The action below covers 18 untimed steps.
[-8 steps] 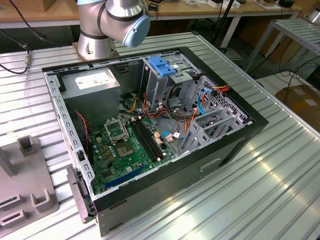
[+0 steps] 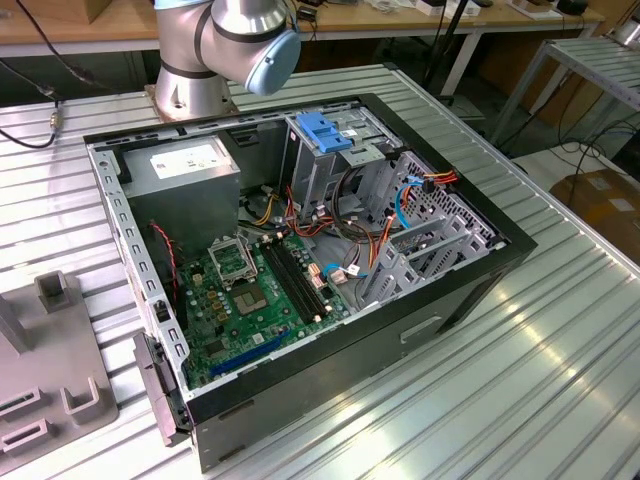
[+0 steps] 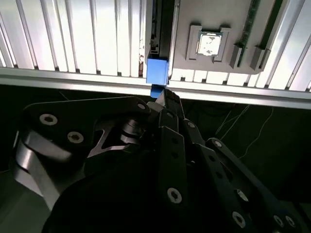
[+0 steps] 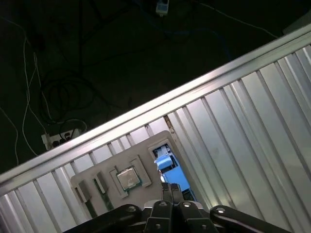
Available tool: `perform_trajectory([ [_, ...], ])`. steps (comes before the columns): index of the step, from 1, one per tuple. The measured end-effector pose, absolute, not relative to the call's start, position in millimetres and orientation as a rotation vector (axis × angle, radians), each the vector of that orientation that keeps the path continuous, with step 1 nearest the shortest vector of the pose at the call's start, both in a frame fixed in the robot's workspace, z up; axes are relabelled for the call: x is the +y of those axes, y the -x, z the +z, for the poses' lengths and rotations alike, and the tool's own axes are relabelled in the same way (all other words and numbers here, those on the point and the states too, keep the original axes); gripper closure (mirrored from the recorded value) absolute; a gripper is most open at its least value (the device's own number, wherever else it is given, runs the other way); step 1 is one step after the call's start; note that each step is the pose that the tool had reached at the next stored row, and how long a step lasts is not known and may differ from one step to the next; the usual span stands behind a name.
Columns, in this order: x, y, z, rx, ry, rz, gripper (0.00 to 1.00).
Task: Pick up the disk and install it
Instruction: 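Pick up the disk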
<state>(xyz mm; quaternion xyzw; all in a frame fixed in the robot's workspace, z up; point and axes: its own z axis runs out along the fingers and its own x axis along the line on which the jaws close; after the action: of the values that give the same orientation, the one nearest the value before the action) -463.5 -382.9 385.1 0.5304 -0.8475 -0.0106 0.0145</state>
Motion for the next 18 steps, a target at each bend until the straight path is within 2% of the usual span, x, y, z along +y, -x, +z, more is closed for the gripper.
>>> perform_trajectory([
  [1,-383,463,385,-2.635,-1.660,-0.030,0.83],
  [2,-383,463,383,-2.631,-1.671,-0.026,0.83],
  [3,-383,463,383,-2.627,-1.680,-0.025,0.76],
  [10,-383,461,377,-2.569,-1.770,-0.015,0.75],
  [11,-383,461,376,-2.563,-1.778,-0.013,0.69],
  [12,-383,461,375,-2.558,-1.785,-0.012,0.69],
  [13,-383,461,374,-2.552,-1.794,-0.012,0.62],
  [18,-383,461,368,-2.517,-1.849,-0.006,0.61],
])
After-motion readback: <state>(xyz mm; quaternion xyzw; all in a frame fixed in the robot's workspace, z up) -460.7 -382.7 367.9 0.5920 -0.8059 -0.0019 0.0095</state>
